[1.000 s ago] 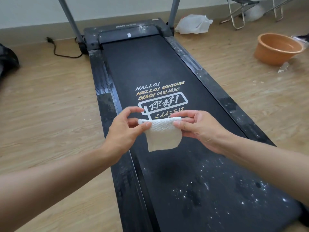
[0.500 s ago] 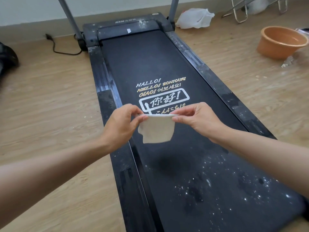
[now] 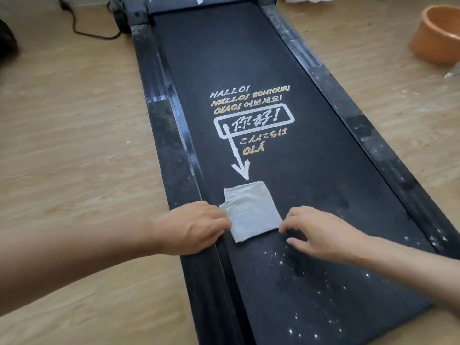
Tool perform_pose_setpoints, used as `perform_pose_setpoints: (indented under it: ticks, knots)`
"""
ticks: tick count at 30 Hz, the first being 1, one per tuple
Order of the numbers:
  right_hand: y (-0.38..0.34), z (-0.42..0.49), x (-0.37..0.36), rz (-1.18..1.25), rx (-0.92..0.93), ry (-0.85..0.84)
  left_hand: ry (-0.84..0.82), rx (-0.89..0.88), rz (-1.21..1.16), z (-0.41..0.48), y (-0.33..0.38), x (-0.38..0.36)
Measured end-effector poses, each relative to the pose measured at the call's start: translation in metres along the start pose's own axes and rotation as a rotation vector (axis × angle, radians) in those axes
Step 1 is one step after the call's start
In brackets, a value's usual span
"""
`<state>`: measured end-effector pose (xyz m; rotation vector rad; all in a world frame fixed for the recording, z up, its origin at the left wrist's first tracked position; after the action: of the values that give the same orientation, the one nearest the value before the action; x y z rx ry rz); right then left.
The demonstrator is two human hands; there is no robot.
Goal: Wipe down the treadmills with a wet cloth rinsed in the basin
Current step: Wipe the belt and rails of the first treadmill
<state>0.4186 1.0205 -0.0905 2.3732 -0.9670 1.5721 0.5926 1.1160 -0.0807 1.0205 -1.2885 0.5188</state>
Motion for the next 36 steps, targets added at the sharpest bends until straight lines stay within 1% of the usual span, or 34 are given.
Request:
perform_pose_setpoints:
  ticks: [1,3,5,8,10,11,13,15,17,19,22,26,28,29,30,32,33,35,36]
  knots:
    - [-0.005,-0.004,0.001,-0.034,0.024,0.017,0.041,0.028,-0.001,0.001,-0.011,0.006]
    - [-0.025,-0.006,0.012,-0.133,0.137,0.107,0.117,0.101,0.016,0.003,-0.037,0.019]
    - [-0.038,-0.002,0.018,-0.149,0.226,0.169,0.160,0.159,0.049,0.004,-0.061,0.029]
    - [-0.050,0.021,0.003,-0.140,0.269,0.122,0.200,0.269,0.103,0.005,-0.103,0.038]
    - [-0.058,0.050,-0.015,-0.110,0.222,0.070,0.210,0.368,0.110,0.004,-0.133,0.041]
    - [-0.061,0.069,-0.023,-0.097,0.177,0.075,0.214,0.409,0.098,0.004,-0.146,0.041]
    - [-0.064,0.113,-0.026,-0.101,0.062,0.175,0.214,0.470,0.066,0.004,-0.166,0.038]
    - [-0.067,0.157,-0.010,-0.104,-0.069,0.311,0.202,0.500,0.043,0.009,-0.177,0.035]
    - [-0.070,0.190,0.015,-0.074,-0.170,0.381,0.187,0.516,0.033,0.012,-0.184,0.032]
    - [-0.073,0.205,0.027,-0.098,-0.197,0.406,0.164,0.522,0.039,0.016,-0.188,0.028]
    - [-0.083,0.173,0.009,-0.143,-0.102,0.385,0.108,0.520,0.042,0.023,-0.192,0.022]
    - [-0.111,0.032,-0.075,-0.120,-0.024,0.266,-0.063,0.475,0.108,0.020,-0.199,0.019]
    - [-0.127,-0.038,-0.113,-0.183,0.008,0.217,-0.171,0.418,0.159,0.019,-0.201,0.022]
    - [-0.128,-0.056,-0.124,-0.207,0.011,0.172,-0.216,0.398,0.187,0.020,-0.201,0.024]
    - [-0.124,-0.056,-0.127,-0.217,0.017,0.148,-0.252,0.395,0.210,0.019,-0.202,0.025]
    - [-0.116,-0.018,-0.108,-0.211,0.004,0.183,-0.288,0.404,0.227,0.021,-0.201,0.025]
    - [-0.112,0.015,-0.088,-0.193,-0.030,0.219,-0.293,0.408,0.238,0.023,-0.199,0.023]
    - [-0.102,0.094,-0.038,-0.155,-0.115,0.344,-0.294,0.425,0.251,0.024,-0.199,0.021]
    - [-0.098,0.135,-0.015,-0.142,-0.153,0.368,-0.297,0.427,0.252,0.024,-0.200,0.021]
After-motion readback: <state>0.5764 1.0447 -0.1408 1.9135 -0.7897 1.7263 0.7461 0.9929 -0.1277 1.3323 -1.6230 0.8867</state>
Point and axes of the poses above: each hand's wrist, its own z-axis towards the middle knuckle, its own x-axis out of the back of the hand, y = z × x, the point moved 10 cm from there along z, towards the middle knuckle, and after that the axes turned 3 degrees about -z, right-handed, at the moved point
